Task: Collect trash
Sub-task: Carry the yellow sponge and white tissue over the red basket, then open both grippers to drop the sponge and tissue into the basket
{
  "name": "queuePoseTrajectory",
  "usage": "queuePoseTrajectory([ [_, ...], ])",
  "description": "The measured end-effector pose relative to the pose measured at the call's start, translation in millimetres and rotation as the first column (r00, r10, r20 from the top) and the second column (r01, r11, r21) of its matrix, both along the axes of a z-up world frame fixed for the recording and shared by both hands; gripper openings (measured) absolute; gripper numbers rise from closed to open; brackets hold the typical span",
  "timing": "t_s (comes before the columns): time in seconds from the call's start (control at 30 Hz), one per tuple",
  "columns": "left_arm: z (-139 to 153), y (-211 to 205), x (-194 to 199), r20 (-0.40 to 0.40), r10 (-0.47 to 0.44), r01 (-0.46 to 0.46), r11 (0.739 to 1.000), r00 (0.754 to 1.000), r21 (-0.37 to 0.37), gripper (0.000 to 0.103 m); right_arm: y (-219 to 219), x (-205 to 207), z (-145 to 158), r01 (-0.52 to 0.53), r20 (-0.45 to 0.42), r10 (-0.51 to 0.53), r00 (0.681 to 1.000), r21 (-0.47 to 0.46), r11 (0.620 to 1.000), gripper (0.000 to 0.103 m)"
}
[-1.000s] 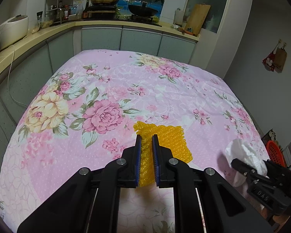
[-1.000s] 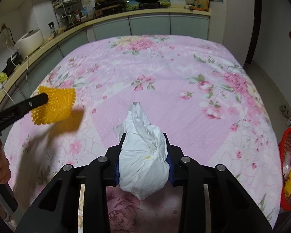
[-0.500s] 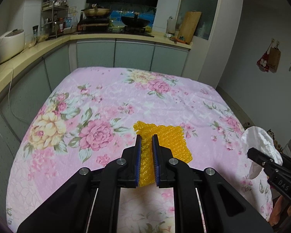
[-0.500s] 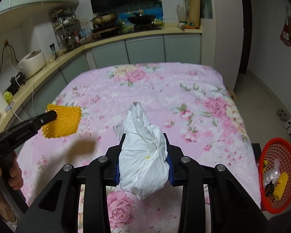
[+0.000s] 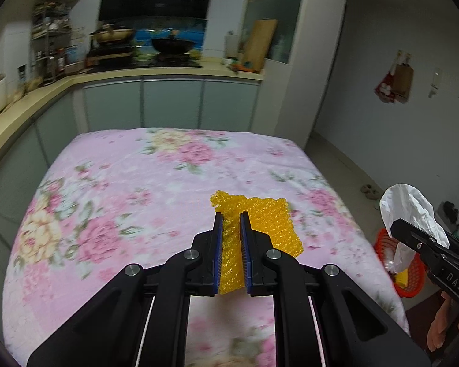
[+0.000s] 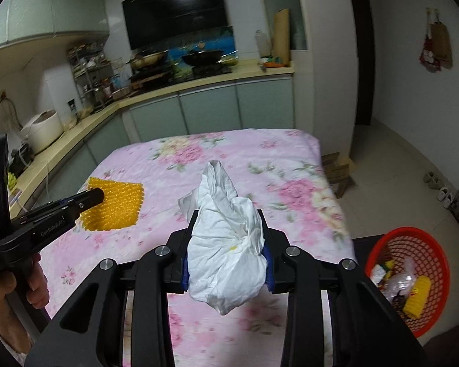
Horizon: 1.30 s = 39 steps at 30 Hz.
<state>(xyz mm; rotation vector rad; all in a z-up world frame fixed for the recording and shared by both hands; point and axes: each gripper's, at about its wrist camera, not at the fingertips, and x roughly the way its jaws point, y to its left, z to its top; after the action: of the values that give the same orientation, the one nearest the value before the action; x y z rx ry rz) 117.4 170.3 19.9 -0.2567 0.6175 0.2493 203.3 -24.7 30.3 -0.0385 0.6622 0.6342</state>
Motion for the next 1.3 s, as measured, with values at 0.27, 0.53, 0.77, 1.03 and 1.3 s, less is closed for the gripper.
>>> queuePoseTrajectory([
  [0.27, -0.8, -64.5, 54.2, -0.01, -0.171, 0.17, 0.984, 0.985, -0.046, 0.01, -70.0, 23.7, 3.1, 0.154, 0.011, -0.154, 0.988, -0.004, 0.988, 0.033],
  [0.53, -19.1, -161.0, 107.3, -0.058, -0.374, 0.37, 0.927, 0.926, -0.062, 0.01, -159.3, 49.6, -14.0, 0.353, -0.023, -0.355, 0.935, -0.052, 0.934, 0.033],
  [0.77, -46.8, -236.3, 150.0, -0.135, -0.513, 0.504, 0.858, 0.848, -0.096, 0.01, -210.4, 70.4, -41.3, 0.452, -0.086, -0.462, 0.883, -0.115, 0.885, 0.033],
  [1.03, -86.0, -278.9, 173.1, -0.224, -0.584, 0.569, 0.811, 0.78, -0.136, 0.02, -231.2, 89.9, -70.5, 0.46, -0.214, -0.466, 0.859, -0.082, 0.884, 0.061],
  [1.3, -89.1, -268.4, 169.3, -0.213, -0.559, 0.541, 0.829, 0.802, -0.14, 0.073, -239.0, 88.1, -65.7, 0.49, -0.257, -0.476, 0.841, -0.01, 0.872, 0.074],
])
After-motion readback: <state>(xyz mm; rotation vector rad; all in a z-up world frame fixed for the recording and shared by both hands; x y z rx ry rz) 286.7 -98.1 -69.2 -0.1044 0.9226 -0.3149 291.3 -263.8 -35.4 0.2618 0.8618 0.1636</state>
